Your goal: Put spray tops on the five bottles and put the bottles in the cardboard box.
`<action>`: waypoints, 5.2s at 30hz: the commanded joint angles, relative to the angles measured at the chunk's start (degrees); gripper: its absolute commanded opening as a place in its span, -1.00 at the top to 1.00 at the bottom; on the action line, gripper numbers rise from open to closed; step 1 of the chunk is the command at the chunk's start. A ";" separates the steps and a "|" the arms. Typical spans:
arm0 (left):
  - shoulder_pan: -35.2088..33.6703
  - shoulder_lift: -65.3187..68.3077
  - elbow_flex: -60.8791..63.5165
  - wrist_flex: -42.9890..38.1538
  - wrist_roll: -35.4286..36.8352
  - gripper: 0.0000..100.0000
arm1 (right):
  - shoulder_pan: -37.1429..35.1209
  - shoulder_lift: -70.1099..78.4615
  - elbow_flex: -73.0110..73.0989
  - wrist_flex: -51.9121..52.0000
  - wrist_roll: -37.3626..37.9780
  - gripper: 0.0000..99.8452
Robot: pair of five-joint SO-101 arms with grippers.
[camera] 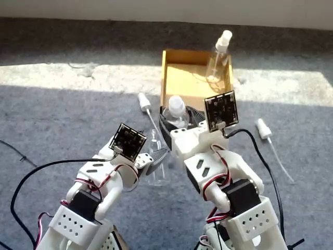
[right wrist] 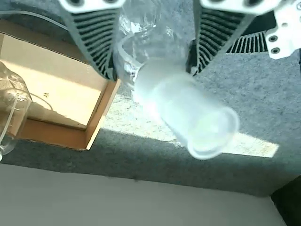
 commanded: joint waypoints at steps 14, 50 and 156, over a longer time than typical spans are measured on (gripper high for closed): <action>3.38 -0.66 -2.51 0.35 -0.44 0.46 | 22.64 16.04 -1.01 -27.74 11.69 0.99; 3.56 -0.75 -0.48 0.09 -0.53 0.46 | 29.32 70.02 -23.52 -56.75 5.10 0.99; -26.33 -0.31 -5.93 -1.05 1.58 0.65 | -4.26 59.56 -39.16 29.58 33.93 0.49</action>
